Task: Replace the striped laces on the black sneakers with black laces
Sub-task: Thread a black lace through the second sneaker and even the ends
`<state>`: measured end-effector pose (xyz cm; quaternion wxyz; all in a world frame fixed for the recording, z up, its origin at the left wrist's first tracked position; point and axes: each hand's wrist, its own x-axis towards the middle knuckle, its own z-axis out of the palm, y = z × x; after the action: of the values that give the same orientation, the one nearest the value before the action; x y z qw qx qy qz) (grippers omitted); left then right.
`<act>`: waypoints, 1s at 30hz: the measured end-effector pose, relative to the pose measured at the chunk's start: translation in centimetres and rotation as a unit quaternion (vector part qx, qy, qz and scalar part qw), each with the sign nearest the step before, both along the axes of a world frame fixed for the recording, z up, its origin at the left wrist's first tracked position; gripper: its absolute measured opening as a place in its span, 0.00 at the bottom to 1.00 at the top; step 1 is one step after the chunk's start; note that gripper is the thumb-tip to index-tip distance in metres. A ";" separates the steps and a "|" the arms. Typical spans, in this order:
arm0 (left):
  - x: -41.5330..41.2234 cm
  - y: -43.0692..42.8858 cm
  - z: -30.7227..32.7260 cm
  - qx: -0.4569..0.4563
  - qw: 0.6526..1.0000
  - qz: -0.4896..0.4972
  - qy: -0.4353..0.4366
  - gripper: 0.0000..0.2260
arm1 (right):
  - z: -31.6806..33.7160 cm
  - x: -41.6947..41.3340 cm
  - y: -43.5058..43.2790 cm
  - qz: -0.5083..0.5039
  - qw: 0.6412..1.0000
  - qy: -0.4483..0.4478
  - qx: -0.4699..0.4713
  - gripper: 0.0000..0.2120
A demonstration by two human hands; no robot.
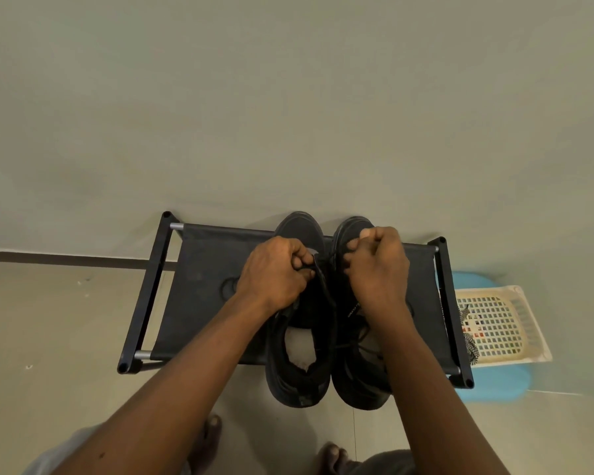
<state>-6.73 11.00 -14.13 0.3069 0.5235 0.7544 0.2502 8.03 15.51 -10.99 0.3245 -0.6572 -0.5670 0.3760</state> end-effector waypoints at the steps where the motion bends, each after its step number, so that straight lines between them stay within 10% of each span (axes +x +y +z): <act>1: -0.1 0.0 0.0 0.001 1.000 -0.001 -0.001 0.07 | 0.2 0.1 0.3 -0.023 0.998 0.067 0.002 0.07; 7: -0.4 -0.2 -0.1 -0.001 1.000 0.000 -0.004 0.07 | 2.6 1.5 1.8 -0.125 0.935 0.327 0.052 0.06; 13: -0.4 -0.2 0.2 -0.002 1.000 0.000 -0.014 0.08 | 0.9 2.3 1.3 0.096 0.994 0.011 0.042 0.03; 19: -0.3 -0.2 0.3 0.004 1.000 0.007 -0.008 0.09 | 0.0 1.4 -0.2 0.282 0.913 -0.293 0.036 0.11; 23: -0.2 -0.2 0.4 0.009 1.000 0.003 -0.004 0.08 | -0.4 1.1 -0.5 0.287 0.889 -0.352 0.052 0.08; 30: -0.1 -0.2 0.5 0.005 1.000 0.001 0.003 0.05 | 0.4 1.3 -0.1 0.165 0.950 -0.254 0.078 0.07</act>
<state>-6.88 10.84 -13.62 0.3019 0.5248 0.7545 0.2533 9.31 15.45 -10.64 0.1535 -0.6007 -0.7589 0.1990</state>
